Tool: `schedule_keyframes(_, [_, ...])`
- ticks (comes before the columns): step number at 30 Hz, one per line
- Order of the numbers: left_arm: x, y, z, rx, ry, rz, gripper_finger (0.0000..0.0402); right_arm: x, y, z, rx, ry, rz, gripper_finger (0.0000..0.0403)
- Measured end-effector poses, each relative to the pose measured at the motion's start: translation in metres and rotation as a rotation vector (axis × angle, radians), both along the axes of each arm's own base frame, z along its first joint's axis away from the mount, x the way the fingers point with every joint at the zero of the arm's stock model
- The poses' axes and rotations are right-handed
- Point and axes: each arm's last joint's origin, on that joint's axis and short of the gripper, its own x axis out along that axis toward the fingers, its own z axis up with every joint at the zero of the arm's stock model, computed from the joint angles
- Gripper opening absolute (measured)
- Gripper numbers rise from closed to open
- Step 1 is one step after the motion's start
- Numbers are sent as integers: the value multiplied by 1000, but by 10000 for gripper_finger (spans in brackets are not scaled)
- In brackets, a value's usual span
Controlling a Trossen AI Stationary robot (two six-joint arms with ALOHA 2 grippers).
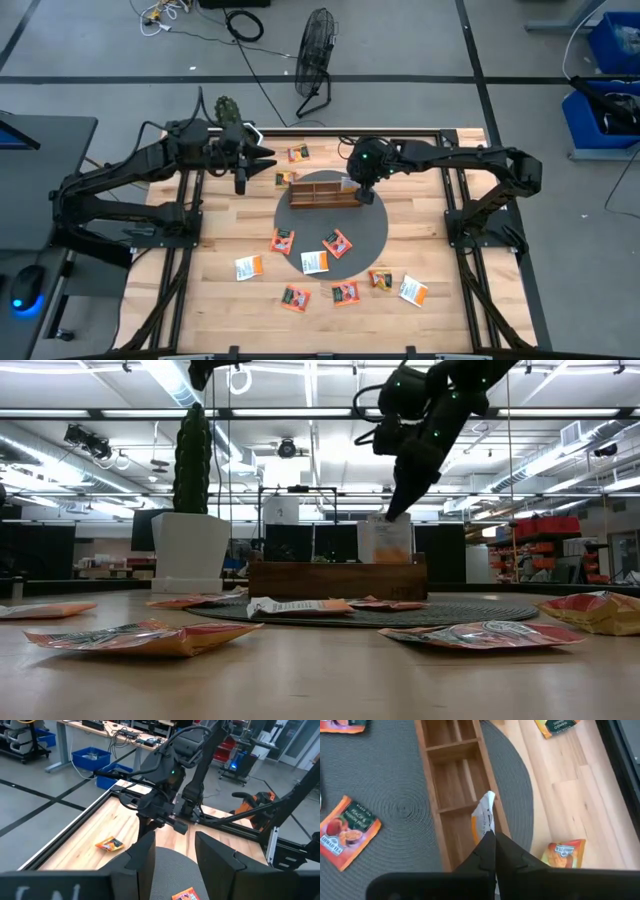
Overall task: Pick & Place Tea
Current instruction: Put the white tea bag into the right section of the wooden organizer
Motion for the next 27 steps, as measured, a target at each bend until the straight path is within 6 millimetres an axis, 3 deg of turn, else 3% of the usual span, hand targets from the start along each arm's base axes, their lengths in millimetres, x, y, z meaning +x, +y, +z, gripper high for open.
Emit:
schedule_keyframes(16, [0, 0, 0, 0, -1, 0, 142, 5, -11, -19, -58, 24, 68, 0])
schedule_keyframes(27, [0, 0, 0, 1, -3, 0, 142, 6, -14, -19, -66, 10, 65, 0])
